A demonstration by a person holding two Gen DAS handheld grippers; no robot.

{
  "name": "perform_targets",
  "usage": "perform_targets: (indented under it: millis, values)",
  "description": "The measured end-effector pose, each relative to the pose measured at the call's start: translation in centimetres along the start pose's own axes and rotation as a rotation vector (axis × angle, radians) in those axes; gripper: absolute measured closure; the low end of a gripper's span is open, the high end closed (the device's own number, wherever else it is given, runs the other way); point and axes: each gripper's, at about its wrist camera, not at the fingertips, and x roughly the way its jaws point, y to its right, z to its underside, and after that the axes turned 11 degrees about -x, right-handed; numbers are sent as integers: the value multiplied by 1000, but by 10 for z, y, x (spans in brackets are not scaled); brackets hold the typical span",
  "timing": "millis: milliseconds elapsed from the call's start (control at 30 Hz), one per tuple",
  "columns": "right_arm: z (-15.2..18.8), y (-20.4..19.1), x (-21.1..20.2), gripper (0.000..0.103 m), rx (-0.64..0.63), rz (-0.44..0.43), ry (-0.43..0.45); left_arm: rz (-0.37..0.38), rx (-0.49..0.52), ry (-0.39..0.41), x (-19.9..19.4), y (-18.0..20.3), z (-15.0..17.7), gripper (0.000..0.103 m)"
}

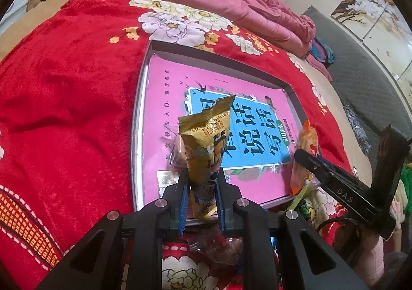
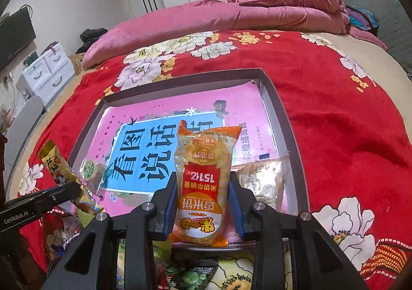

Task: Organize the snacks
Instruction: 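Carry the orange bread with the right tool while the left tool lowers the yellow bar into the tray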

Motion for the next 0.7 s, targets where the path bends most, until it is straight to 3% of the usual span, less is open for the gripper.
perform_targets:
  millis: [700]
  values:
    - [2, -1, 2, 66, 5, -6, -25, 10, -44, 1, 1, -9, -4, 83]
